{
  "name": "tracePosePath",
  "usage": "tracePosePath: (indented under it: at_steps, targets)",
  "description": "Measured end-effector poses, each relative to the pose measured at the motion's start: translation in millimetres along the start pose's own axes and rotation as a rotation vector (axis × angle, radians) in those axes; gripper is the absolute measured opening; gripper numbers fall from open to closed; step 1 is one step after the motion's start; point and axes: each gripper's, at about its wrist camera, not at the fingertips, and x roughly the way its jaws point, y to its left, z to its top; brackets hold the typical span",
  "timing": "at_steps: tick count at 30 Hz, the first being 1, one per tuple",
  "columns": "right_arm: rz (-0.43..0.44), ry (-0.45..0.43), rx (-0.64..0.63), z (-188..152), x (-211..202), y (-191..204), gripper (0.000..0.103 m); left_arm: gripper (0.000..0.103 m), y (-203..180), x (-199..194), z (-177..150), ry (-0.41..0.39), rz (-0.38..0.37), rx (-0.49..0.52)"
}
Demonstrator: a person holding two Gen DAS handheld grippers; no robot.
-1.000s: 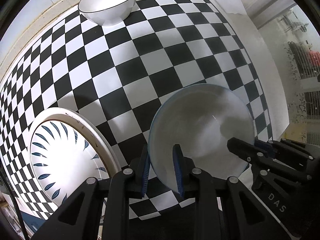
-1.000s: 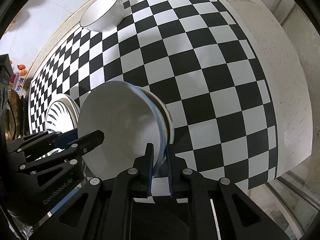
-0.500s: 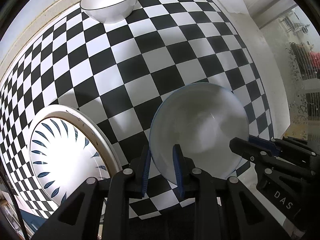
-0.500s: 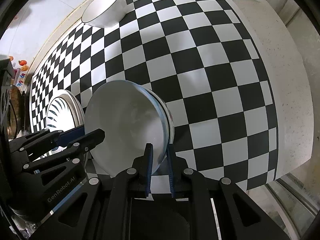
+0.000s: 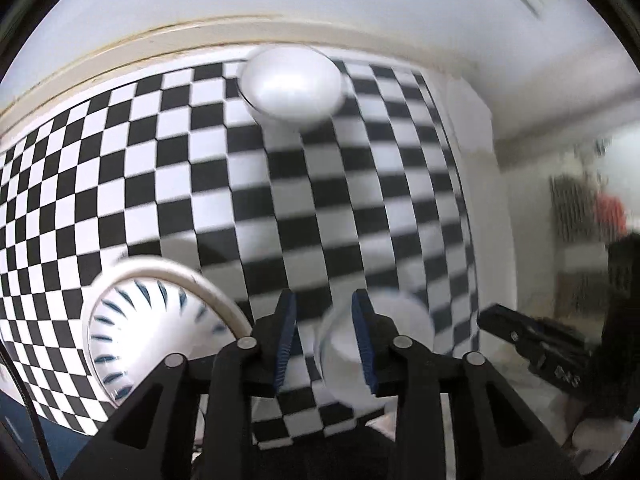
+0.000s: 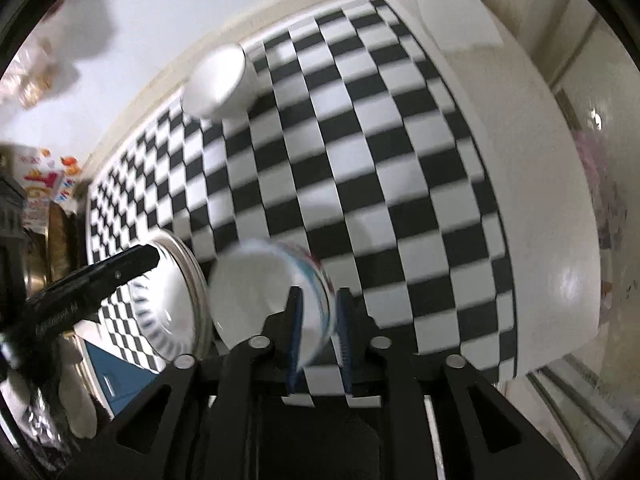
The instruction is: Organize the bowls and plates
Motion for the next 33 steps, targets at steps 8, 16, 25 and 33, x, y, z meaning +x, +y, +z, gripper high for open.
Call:
tracePosePath:
  at_steps: [8, 16, 25, 33]
  targets:
    - [0.064, -0.05, -0.022, 103.2, -5.3, 17.9, 0.036, 0.028, 55.0, 18.2, 89.2, -0.013, 0.023, -0.177]
    - [0.103, -0.016, -0.052, 202.5, 58.8, 56.4, 0.036, 0.028, 76.5, 51.0, 147.9, 0.011, 0.003, -0.26]
    - [0.081, 0.079, -0.092, 251.9, 122.1, 83.5, 0.036, 0.028, 83.9, 89.2, 178.0, 0.07, 0.014, -0.259]
    - [0.04, 0.128, -0.094, 264.8, 153.3, 87.9, 0.036, 0.022, 85.5, 113.9, 184.6, 0.103, 0.008, -0.243]
